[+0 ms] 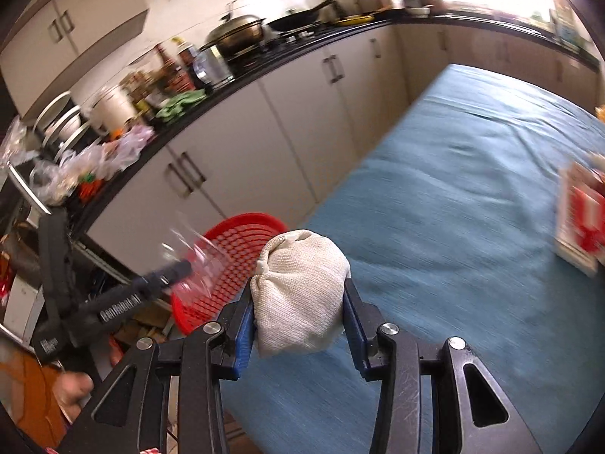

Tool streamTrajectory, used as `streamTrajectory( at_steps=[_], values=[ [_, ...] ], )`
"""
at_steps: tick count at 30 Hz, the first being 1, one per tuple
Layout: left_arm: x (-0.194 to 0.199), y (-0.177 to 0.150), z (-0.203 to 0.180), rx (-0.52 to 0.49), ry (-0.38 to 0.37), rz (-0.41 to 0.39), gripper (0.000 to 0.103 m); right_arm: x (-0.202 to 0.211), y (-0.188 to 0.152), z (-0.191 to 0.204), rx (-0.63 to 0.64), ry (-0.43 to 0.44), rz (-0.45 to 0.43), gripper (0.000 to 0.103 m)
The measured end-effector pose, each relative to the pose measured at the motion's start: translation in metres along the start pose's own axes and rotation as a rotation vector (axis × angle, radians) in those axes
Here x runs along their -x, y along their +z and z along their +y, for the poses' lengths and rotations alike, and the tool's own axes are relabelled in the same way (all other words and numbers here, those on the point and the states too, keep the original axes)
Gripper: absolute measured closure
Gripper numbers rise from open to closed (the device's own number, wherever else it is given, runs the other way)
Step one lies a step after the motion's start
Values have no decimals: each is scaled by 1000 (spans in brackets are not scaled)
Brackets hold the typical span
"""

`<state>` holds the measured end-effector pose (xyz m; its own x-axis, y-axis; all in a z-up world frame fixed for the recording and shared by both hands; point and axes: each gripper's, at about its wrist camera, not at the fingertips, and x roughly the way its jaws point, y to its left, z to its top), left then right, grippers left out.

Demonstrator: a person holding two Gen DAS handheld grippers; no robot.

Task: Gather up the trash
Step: 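Carry the cup and cloth bundle to the red basket and release both, then return both tools to the table over the remaining trash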

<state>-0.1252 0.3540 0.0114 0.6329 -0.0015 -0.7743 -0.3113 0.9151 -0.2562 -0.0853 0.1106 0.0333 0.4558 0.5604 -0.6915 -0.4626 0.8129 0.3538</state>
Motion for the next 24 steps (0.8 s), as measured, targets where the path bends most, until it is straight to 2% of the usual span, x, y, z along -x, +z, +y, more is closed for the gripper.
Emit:
streamTrajectory(
  at_steps=[8,16,19,21,24],
  values=[
    [2,-7,14,17,25,1,56,-53,24,37,34,69,54,57],
    [-2,-5,23,34,26,-1,56,-76,27,44,36,85,86,53],
    [-1,-5,24,43,21,2,54,-79,28,44,28,108,87,45],
    [-1,-5,25,56,24,4,46,-78,29,42,13,124,84,40],
    [0,-6,27,72,17,6,42,-75,29,39,-2,131,74,34]
  ],
)
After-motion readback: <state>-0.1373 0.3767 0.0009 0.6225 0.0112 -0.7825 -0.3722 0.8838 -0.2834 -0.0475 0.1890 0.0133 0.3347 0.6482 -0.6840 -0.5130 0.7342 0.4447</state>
